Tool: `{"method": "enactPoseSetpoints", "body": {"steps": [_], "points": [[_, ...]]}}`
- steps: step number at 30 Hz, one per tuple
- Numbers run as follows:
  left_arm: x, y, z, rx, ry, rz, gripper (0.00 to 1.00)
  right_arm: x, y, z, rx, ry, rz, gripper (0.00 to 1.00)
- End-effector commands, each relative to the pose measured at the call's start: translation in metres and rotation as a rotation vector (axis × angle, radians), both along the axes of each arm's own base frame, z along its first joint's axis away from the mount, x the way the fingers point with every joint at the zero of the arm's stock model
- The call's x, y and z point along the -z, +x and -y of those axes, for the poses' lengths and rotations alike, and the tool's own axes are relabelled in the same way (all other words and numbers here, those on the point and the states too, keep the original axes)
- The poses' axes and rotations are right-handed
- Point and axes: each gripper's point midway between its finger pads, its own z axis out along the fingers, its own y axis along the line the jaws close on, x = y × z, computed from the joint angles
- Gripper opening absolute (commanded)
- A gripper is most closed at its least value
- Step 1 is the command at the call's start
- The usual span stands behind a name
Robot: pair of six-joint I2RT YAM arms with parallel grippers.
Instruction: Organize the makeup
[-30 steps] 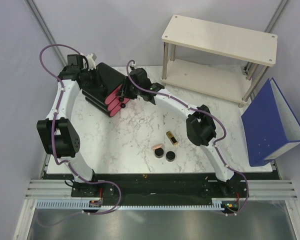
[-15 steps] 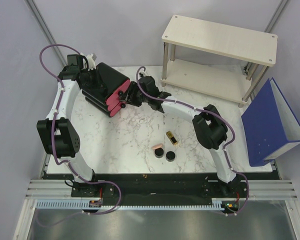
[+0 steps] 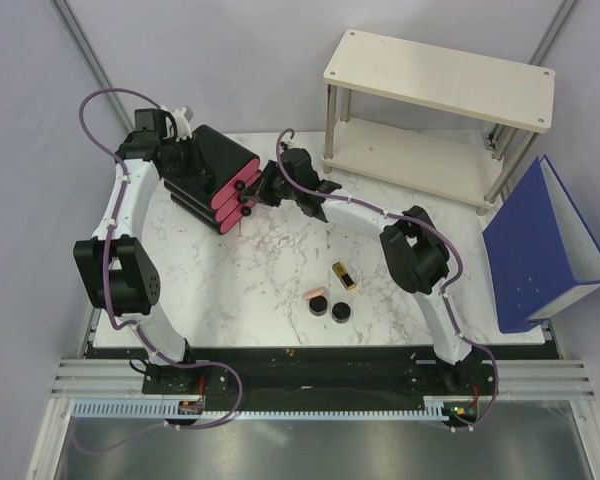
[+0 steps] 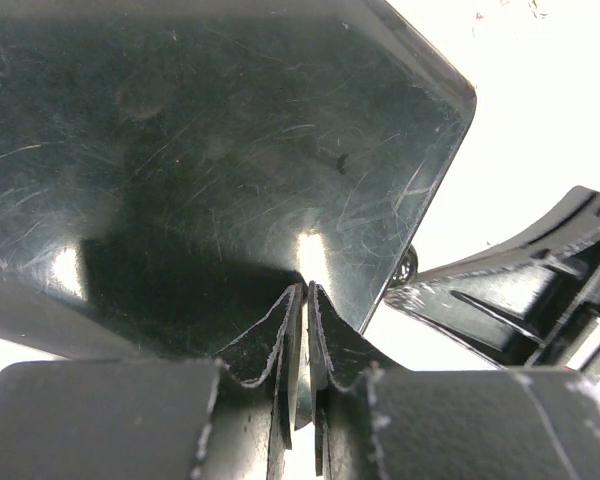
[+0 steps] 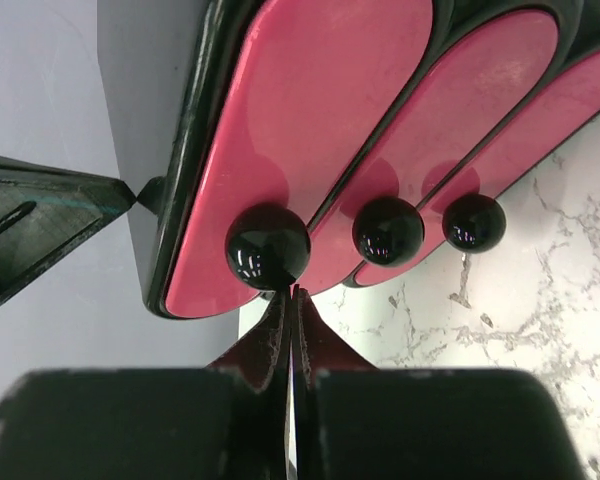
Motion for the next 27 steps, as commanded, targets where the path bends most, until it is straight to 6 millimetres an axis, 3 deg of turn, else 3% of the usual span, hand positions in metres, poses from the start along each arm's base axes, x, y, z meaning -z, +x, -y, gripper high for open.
{"method": "enactPoseSetpoints", "body": {"steps": [1,4,5,8,10,12,13,14,15,17,19,27], "points": [[0.084,-0.064,-0.017,-0.002,0.104,-0.383,0.16,-0.012,0.015,-0.015,0.004,0.067,0.025,0.0],[0.084,-0.064,-0.018,-0.004,0.105,-0.385,0.16,-0.018,0.023,-0.024,0.005,0.094,0.028,0.0],[0.084,-0.064,-0.017,-0.002,0.105,-0.383,0.16,-0.009,0.025,-0.025,0.006,0.091,0.014,0.0],[0.085,-0.065,-0.018,-0.002,0.108,-0.386,0.16,-0.018,0.026,-0.03,-0.007,0.104,0.021,0.0],[0.085,-0.065,-0.019,-0.005,0.111,-0.386,0.16,-0.014,0.022,-0.026,-0.005,0.085,0.016,0.0],[0.085,-0.065,-0.018,-0.002,0.111,-0.384,0.16,-0.025,0.018,-0.018,-0.001,0.077,0.037,0.0],[0.085,-0.065,-0.019,-0.003,0.113,-0.384,0.16,-0.014,0.015,-0.014,0.0,0.055,0.022,0.0],[0.084,-0.065,-0.019,-0.003,0.112,-0.383,0.16,-0.021,0.012,-0.01,-0.001,0.058,0.03,0.01],[0.085,-0.065,-0.019,-0.005,0.113,-0.385,0.16,-0.01,0.008,-0.005,0.0,0.041,0.008,0.03],[0.085,-0.065,-0.019,-0.003,0.112,-0.384,0.16,-0.013,0.004,0.002,-0.003,0.043,0.006,0.15],[0.085,-0.064,-0.019,-0.004,0.112,-0.384,0.16,-0.001,0.0,0.009,0.0,0.034,-0.021,0.27],[0.086,-0.066,-0.019,-0.002,0.109,-0.39,0.16,-0.001,0.0,0.012,-0.028,0.168,-0.045,0.42]]}}
